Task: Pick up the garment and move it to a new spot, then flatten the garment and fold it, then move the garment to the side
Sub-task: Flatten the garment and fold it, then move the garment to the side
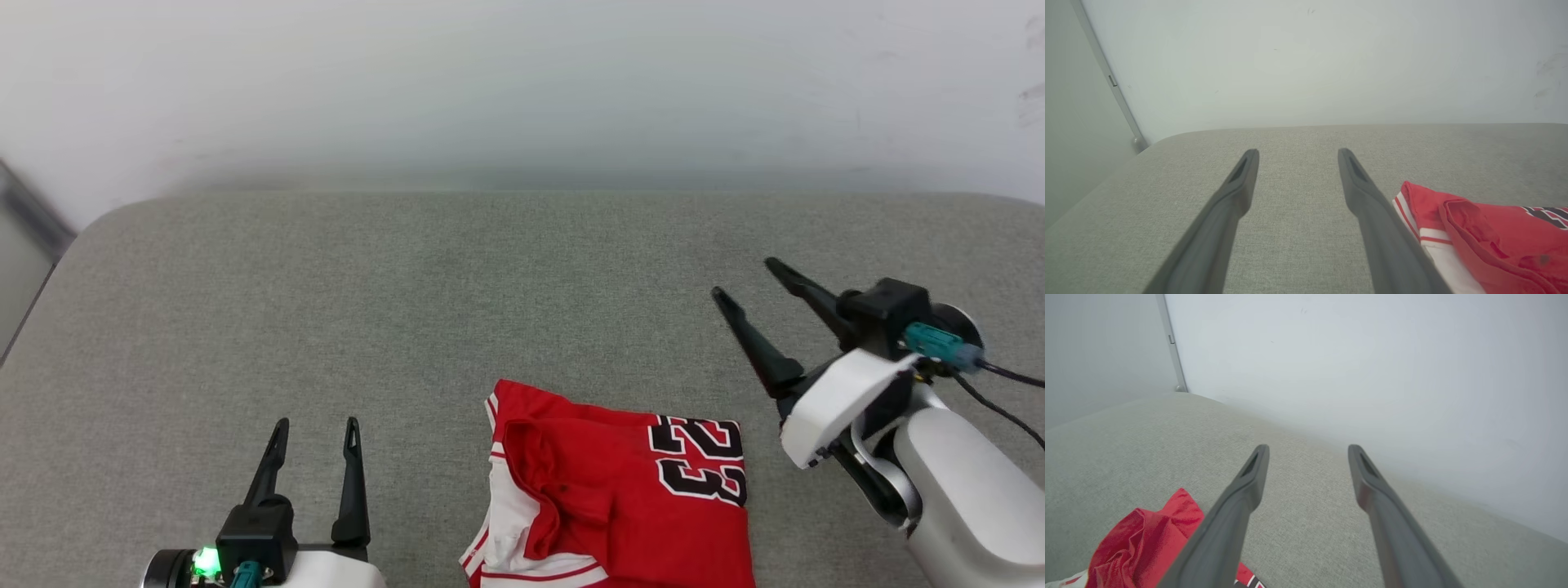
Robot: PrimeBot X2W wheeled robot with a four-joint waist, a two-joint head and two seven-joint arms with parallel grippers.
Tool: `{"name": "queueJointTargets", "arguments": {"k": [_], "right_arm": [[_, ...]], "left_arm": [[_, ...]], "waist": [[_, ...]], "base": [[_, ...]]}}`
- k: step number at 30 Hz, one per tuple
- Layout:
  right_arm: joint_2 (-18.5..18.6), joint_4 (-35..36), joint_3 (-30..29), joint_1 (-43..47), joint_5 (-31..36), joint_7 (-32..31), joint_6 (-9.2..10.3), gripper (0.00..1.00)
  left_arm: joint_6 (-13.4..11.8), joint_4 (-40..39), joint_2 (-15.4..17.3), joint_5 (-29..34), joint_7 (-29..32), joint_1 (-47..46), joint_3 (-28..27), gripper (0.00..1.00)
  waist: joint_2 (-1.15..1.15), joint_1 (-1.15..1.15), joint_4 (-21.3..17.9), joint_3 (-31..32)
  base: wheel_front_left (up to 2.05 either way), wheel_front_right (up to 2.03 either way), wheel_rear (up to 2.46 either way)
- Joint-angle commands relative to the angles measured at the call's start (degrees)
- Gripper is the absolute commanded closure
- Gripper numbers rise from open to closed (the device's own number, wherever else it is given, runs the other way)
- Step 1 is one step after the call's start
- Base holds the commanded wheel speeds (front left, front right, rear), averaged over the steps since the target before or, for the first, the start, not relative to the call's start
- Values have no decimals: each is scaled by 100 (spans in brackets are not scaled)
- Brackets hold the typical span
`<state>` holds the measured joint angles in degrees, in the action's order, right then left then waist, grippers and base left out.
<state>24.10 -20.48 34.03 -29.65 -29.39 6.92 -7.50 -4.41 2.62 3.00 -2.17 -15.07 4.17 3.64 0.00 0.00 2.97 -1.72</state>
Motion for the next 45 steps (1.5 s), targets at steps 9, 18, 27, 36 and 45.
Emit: {"name": "queueJointTargets", "arguments": {"k": [9,18,27,36,45], "right_arm": [[-937,263,-2369,1515,1334,784,3,0],[-1724,1213,-3399,2735,1925,823,3,0],[-2062,1590,-3703,3432,2063,825,2,0],[-2130,1677,-3743,3715,2118,825,2,0],[-2069,1845,-3834,3336,2238,826,2,0]], "left_arm": [[70,-20,-9,42,-13,240,-56,0],[89,-90,-12,32,-14,376,-102,0],[120,-89,-13,27,-14,406,-54,0],[74,-66,-15,14,-14,440,-24,0],[68,-64,-15,-4,-14,444,-40,0]], "waist": [[0,0,-140,191],[0,0,-172,234],[0,0,-103,258],[0,0,-49,298],[0,0,-18,324]], "base": [[0,0,0],[0,0,0],[0,0,0],[0,0,0],[0,0,0]]}}
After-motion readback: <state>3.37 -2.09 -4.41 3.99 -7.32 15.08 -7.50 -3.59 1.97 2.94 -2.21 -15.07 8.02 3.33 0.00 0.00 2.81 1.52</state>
